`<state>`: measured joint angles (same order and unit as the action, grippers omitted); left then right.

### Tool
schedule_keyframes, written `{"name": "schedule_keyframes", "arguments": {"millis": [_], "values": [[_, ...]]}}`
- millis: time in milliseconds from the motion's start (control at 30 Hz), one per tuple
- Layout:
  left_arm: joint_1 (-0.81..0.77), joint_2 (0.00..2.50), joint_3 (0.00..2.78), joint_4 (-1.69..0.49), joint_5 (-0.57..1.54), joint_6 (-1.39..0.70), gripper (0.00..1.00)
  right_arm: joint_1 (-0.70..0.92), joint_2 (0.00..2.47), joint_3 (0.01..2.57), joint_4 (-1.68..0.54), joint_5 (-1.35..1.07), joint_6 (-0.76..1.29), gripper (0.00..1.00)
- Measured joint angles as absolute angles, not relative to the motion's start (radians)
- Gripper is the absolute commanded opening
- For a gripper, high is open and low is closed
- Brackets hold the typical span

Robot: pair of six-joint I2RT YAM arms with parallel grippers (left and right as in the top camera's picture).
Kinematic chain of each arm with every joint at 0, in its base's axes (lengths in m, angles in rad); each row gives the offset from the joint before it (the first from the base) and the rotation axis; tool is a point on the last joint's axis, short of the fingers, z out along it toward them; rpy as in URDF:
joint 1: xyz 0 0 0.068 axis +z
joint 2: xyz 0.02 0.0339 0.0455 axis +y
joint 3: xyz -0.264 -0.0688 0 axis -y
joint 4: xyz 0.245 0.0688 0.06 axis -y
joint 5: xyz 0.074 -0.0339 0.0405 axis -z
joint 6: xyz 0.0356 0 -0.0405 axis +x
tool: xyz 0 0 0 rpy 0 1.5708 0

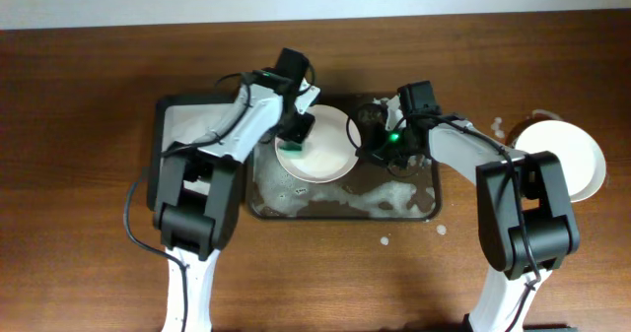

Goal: Clean dirty plates on tray and stack at the side
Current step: 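Scrub the pink plate's inner surface with the sponge in circles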

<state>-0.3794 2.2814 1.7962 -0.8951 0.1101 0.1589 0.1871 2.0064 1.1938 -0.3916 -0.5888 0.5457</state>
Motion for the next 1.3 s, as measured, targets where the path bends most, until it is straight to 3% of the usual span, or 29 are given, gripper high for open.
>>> {"name": "schedule_keyframes", "arguments": {"millis": [133,267,400,600,867,1033,1300], "values": [[-0.374,2.299,1.793,-0.947,0.416,0.354,0.0,0.184,2.006,1.194,-0.393,-0.588,0.545,0.04],[-0.383,2.315,1.782,-0.955,0.542,0.522,0.0,0.184,2.006,1.194,-0.393,-0.585,0.542,0.04],[-0.388,2.315,1.773,-0.801,0.501,0.503,0.0,0.183,2.006,1.193,-0.395,-0.582,0.546,0.04],[-0.403,2.315,1.772,-0.564,0.239,0.259,0.0,0.183,2.006,1.193,-0.395,-0.581,0.546,0.04],[-0.418,2.296,1.802,-0.796,-0.093,0.07,0.0,0.184,2.006,1.193,-0.388,-0.581,0.546,0.04],[-0.4,2.288,1.814,-0.97,0.01,0.162,0.0,0.184,2.006,1.193,-0.392,-0.581,0.542,0.04],[-0.377,2.295,1.796,-0.999,0.36,0.484,0.0,0.184,2.006,1.193,-0.396,-0.581,0.54,0.04]]}}
